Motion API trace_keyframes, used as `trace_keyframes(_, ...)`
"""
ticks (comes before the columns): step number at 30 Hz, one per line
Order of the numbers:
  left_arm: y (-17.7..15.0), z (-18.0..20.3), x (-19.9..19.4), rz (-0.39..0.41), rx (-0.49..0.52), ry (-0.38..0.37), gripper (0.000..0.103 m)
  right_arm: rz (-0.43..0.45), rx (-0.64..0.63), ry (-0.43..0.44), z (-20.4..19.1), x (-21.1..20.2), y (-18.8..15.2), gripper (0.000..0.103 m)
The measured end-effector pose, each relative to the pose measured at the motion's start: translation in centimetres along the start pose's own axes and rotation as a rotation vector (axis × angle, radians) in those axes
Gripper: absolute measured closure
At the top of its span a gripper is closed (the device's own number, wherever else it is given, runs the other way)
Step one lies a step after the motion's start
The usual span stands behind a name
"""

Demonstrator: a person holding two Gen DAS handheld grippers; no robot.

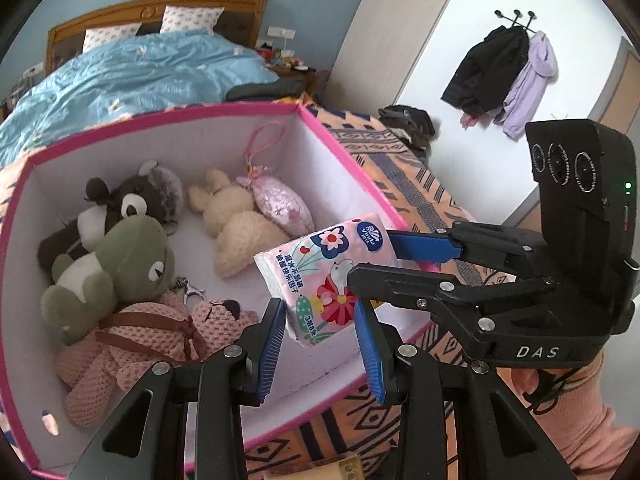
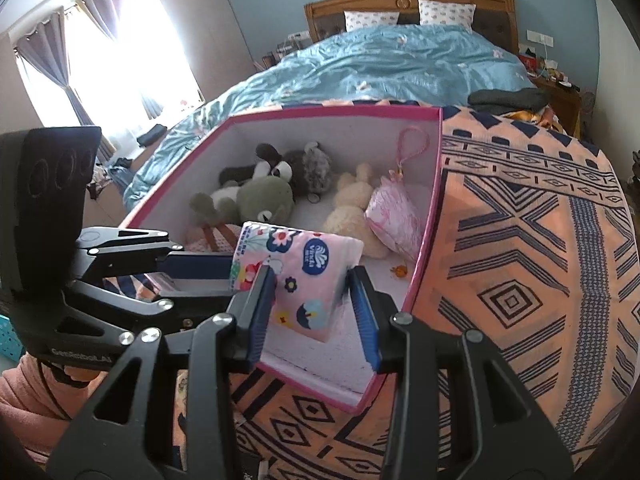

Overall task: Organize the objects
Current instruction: 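Lift the floral tissue pack into the box and open the right gripper, then withdraw the right gripper to the cream tissue pack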

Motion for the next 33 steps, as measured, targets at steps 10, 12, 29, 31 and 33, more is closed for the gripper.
trace_keyframes(10, 0.1, -1.1, 1.1, -0.025, -0.025, 0.032, 0.064, -0.001, 0.009, -0.039, -0.1, 0.5, 0.6, 0.054)
trace_keyframes(12, -0.1, -1.1, 1.3, -0.025, -0.022, 0.037, 0.064, 0.007, 0.006, -0.032, -0.2, 0.3, 0.5, 0.050)
trace_keyframes(29, -2.7, 1.5, -4.4, 0.142, 0.069, 0.072, 0.047, 0.074, 0.046, 0.097, -0.1, -3.0, -2.6, 0.046)
trace_keyframes(31, -3.6, 1.9, -5.3, 0.155, 0.087, 0.070, 0.047, 0.077, 0.048, 0.115, -0.3, -3.4, -3.2, 0.046)
trace_keyframes(33, -4.4, 2.4, -5.9, 0.164, 0.098, 0.076, 0.046, 0.081, 0.040, 0.131, -0.8, -4.0, -4.0, 0.046)
Point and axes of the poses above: each gripper's, at about its wrist camera, not at the fingertips, and x roughly the way its jaws point, z to its right, y to its top, the point moved 1 cm from there along x, roughly the way its jaws point, and after that the axes turned 5 degrees about x, right-handed, at the moved point
